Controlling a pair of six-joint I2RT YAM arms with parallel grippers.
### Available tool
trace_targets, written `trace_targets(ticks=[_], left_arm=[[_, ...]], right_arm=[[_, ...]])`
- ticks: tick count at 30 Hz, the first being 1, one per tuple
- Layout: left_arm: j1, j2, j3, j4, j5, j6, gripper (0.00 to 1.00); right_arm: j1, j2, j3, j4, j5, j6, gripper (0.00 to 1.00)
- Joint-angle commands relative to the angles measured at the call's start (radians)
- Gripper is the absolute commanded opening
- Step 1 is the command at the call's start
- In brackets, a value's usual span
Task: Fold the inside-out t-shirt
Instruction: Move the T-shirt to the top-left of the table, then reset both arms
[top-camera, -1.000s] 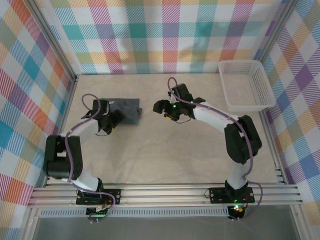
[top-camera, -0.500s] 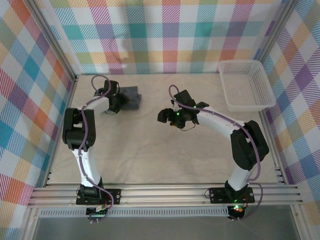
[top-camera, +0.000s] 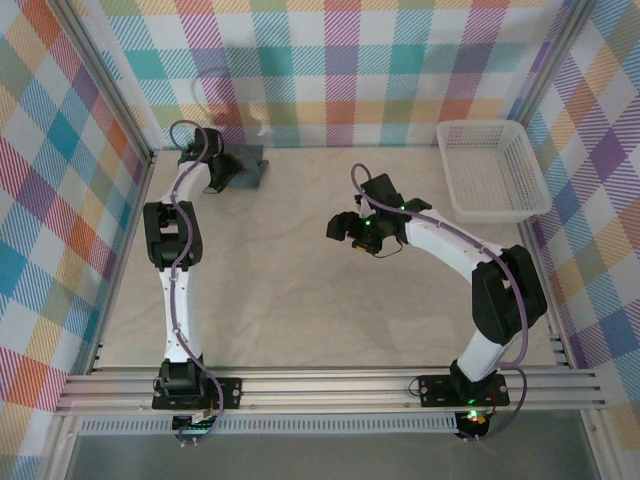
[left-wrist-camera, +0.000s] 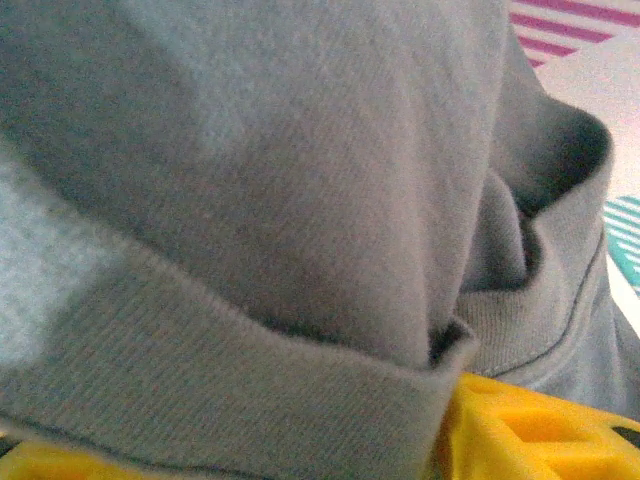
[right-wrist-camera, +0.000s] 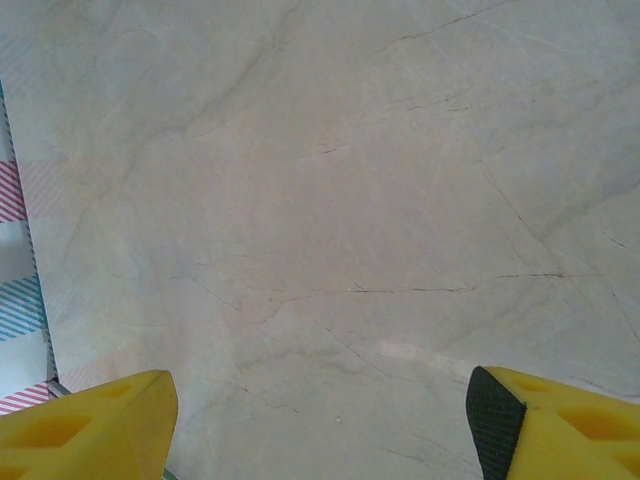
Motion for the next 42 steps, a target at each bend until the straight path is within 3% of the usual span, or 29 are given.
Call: trace_targets(ticks=[1, 3, 6, 9, 13, 18, 21, 24, 26, 30, 32, 34, 35, 36, 37, 42], left_arm=[[0.014, 0.052, 0.103, -0.036, 0.064, 0.003, 0.61], [0.014, 0.04, 0.118, -0.005, 0.121, 0.027, 0.65], [0.007, -0.095, -0.006, 0.094, 0.172, 0.068, 0.75], [-0.001, -0.356, -0.319, 0.288, 0.168, 0.063, 0.83], [-0.024, -0.693, -0.713, 0.426, 0.133, 0.055, 0.91], [-0.146, -1.145, -1.132, 0.427, -0.041, 0.167, 1.0], [-0.256, -1.368, -1.323, 0.376, -0.212, 0.238, 1.0], [-0.297, -1.531, -1.513, 0.397, -0.311, 0.307, 1.0], [-0.332, -1.602, -1.613, 0.4, -0.466, 0.336, 1.0], [-0.338, -1.678, -1.801, 0.538, -0.658, 0.364, 1.0], [-0.322, -1.678, -1.81, 0.587, -0.635, 0.408, 1.0], [-0.32, -1.643, -1.82, 0.675, -0.596, 0.508, 1.0], [-0.319, -1.61, -1.822, 0.721, -0.584, 0.561, 1.0], [-0.314, -1.565, -1.831, 0.777, -0.578, 0.607, 1.0], [-0.302, -1.517, -1.842, 0.838, -0.572, 0.628, 1.0], [-0.156, -1.161, -1.849, 1.249, -0.338, 0.661, 1.0]], right_arm=[[-0.01, -0.01, 0.044, -0.041, -0.026, -0.025, 0.77], [-0.019, -0.019, 0.053, -0.057, -0.033, -0.037, 0.77], [-0.047, -0.068, 0.043, -0.06, -0.028, -0.065, 0.77], [-0.089, -0.165, -0.017, -0.05, 0.028, -0.126, 0.79], [-0.169, -0.316, -0.132, -0.008, 0.107, -0.202, 0.83], [-0.241, -0.539, -0.368, 0.153, 0.364, -0.353, 0.93], [-0.247, -0.646, -0.617, 0.46, 0.549, -0.503, 1.0], [-0.27, -0.631, -0.827, 0.762, 0.797, -0.575, 1.0], [-0.336, -0.541, -0.886, 0.887, 0.757, -0.616, 1.0], [-0.406, -0.293, -0.778, 0.989, 0.567, -0.723, 1.0], [-0.44, -0.183, -0.766, 1.144, 0.487, -0.729, 1.0], [-0.525, -0.181, -0.762, 1.126, 0.324, -0.683, 1.0], [-0.561, -0.159, -0.844, 1.308, 0.228, -0.674, 1.0], [-0.565, -0.123, -0.902, 1.454, 0.254, -0.65, 1.0], [-0.568, -0.157, -0.886, 1.347, 0.265, -0.642, 1.0], [-0.55, -0.152, -0.87, 1.343, 0.301, -0.653, 1.0]])
